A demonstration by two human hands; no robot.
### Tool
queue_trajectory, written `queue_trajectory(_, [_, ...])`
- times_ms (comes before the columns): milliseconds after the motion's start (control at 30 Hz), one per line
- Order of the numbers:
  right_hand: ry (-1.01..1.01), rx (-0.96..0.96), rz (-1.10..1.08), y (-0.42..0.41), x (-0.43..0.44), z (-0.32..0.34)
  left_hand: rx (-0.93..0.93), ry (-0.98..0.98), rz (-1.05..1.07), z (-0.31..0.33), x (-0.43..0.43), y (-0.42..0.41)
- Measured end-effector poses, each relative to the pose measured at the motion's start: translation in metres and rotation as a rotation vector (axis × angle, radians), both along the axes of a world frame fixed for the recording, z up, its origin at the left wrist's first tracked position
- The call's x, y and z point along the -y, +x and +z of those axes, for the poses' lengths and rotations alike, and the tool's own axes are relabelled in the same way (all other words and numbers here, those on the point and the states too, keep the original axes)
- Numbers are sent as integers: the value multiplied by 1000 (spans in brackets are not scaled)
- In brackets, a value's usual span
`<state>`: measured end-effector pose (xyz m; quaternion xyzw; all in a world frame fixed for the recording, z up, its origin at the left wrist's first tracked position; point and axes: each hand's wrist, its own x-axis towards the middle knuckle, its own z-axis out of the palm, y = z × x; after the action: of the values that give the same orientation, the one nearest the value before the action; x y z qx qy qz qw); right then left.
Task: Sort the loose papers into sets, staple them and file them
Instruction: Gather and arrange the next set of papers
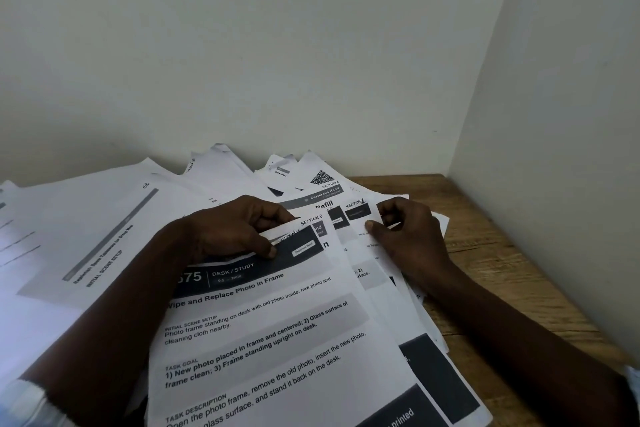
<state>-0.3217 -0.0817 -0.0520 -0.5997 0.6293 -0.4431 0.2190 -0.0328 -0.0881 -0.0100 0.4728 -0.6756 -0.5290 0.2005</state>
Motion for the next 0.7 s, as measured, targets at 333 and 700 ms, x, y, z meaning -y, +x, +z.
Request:
queue_trajectory(333, [-3, -31, 13, -1, -1, 0, -23, 9, 13, 0, -2, -3])
queue_trajectory(700, [0, 58, -4, -6, 4, 10, -33, -32, 46, -1, 0, -6])
